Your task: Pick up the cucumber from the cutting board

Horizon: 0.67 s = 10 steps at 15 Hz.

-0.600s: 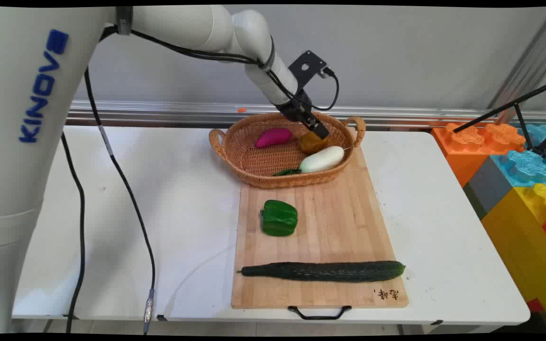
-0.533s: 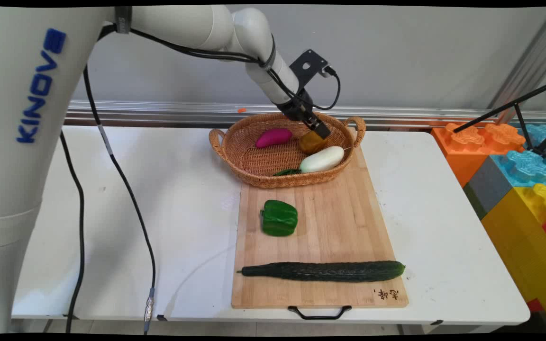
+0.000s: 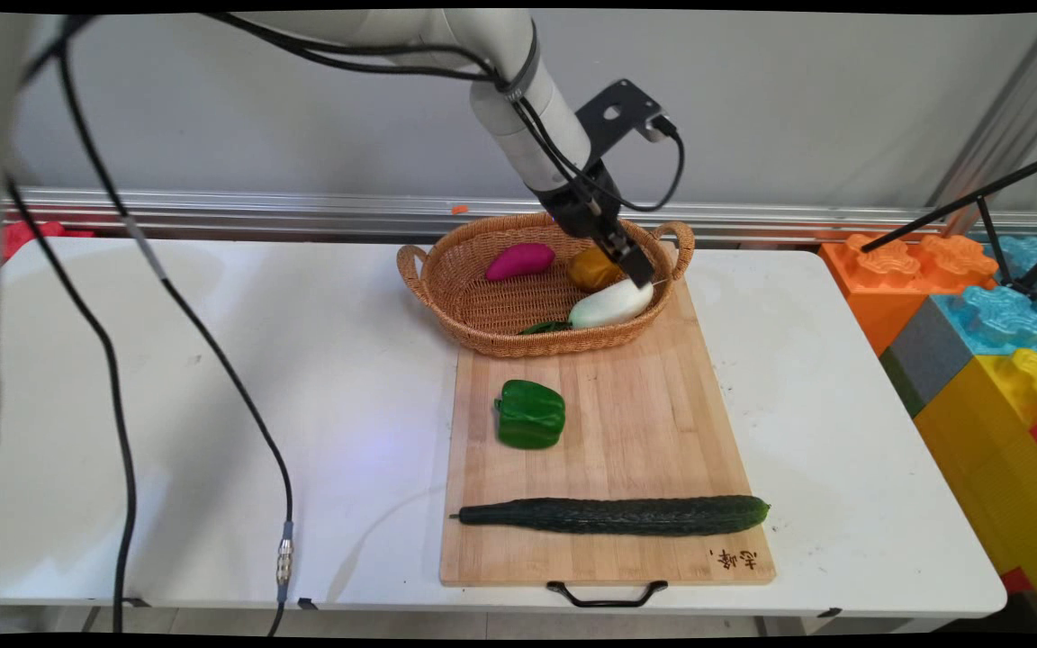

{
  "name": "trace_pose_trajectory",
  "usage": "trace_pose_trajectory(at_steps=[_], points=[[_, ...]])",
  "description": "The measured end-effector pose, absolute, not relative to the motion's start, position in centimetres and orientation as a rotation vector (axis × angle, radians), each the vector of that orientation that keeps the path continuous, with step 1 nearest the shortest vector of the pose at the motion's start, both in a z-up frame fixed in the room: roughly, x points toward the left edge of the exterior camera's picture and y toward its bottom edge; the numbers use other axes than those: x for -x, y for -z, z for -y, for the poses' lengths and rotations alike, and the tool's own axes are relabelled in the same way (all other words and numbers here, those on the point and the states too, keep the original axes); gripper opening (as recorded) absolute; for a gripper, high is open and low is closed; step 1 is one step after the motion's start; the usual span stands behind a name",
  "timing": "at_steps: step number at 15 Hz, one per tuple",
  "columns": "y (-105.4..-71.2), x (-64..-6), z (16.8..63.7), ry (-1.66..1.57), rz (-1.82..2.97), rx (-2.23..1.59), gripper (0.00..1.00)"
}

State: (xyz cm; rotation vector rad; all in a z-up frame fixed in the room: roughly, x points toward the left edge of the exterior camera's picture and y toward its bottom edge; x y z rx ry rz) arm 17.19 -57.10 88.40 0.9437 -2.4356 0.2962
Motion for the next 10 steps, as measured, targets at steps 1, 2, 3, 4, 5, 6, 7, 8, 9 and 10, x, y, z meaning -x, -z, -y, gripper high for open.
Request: trace_pose_trajectory(at_steps=[1,2,3,4,5,6,7,8,9,10], points=[[-89.3,-16.5,55.4,-0.243,2.460,-0.900,1.00],[-89.9,-16.0,54.3,-0.206,2.475,-0.869,1.00],[-90.5,-15.4,52.9,-0.158,2.494,-0.825,1.00],[-91.0,-15.0,51.7,-0.119,2.510,-0.788,1.00],[-91.4,-14.5,50.5,-0.075,2.526,-0.746,1.00],[-91.6,-14.2,49.2,-0.034,2.542,-0.699,1.00],[-91.7,-13.9,48.2,0.007,2.555,-0.652,1.00],[-91.6,-13.7,47.4,0.030,2.568,-0.609,1.00],[-91.3,-13.6,46.6,0.051,2.583,-0.555,1.00],[-90.9,-13.6,46.3,0.057,2.592,-0.526,1.00]])
